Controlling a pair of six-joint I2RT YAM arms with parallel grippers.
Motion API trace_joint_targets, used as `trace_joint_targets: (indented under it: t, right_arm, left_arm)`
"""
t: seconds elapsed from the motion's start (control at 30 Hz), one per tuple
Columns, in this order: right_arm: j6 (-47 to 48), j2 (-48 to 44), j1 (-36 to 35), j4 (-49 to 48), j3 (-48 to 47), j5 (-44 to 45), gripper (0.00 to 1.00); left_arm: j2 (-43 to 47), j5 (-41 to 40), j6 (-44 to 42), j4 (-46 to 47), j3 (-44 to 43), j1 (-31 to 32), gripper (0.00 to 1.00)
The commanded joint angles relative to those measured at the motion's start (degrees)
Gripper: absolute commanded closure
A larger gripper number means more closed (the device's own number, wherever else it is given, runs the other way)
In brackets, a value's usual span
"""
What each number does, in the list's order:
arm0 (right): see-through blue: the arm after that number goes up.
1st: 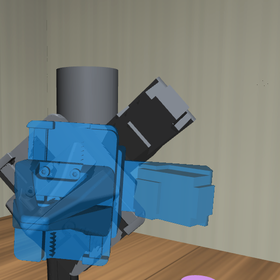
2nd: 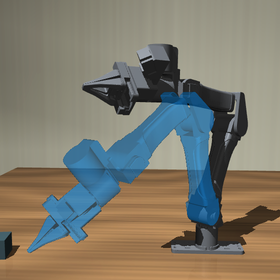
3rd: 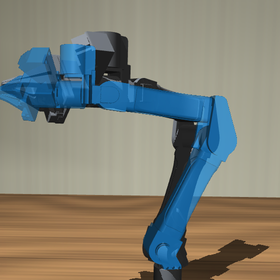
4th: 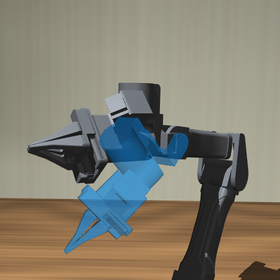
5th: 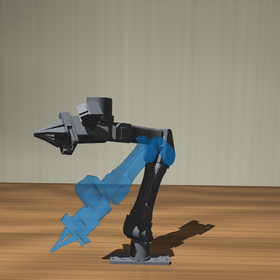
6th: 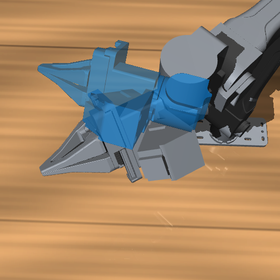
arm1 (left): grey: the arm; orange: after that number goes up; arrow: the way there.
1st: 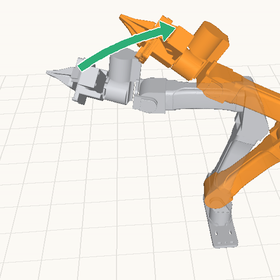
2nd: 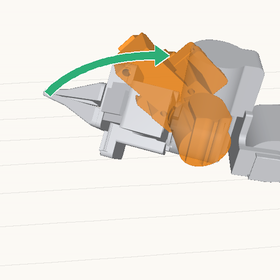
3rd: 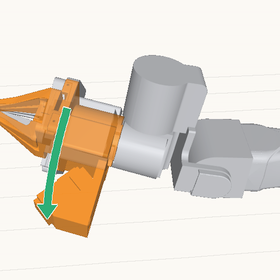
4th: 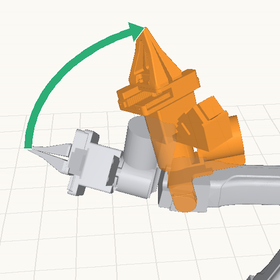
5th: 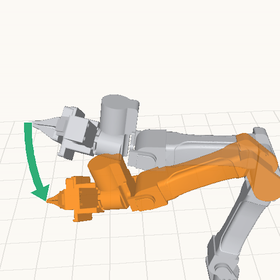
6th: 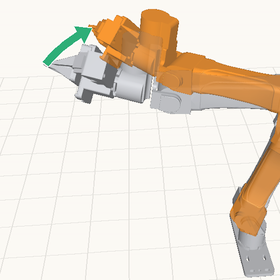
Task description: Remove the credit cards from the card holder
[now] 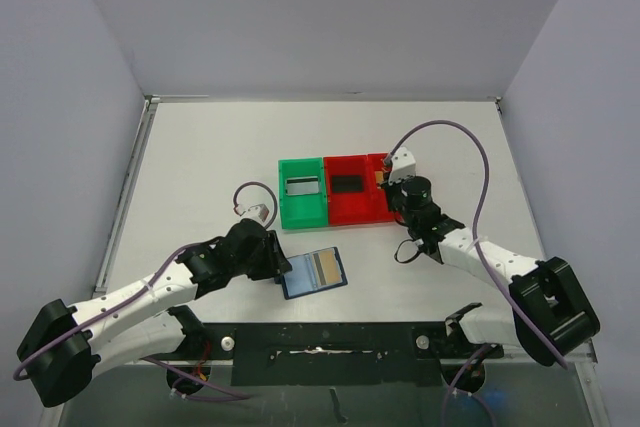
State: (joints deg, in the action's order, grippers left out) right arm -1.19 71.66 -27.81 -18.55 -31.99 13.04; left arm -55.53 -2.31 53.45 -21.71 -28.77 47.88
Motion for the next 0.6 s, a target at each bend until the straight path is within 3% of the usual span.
trace_joint_targets:
  t: [0.0,0.57]
  right_arm:
    - [-3.41,1.38,-1.83,-5.27,-0.14,1.84,1.00]
    - [-12.94,-1.92,-3.38,-0.91,-0.75,-1.57,1.00]
  left_arm:
    - [0.75,0.31,0.23,0.47,-1.60,-0.24,0.64]
    - [-0.94,1.38,0.45,1.88,-0.47,-0.25,0.64]
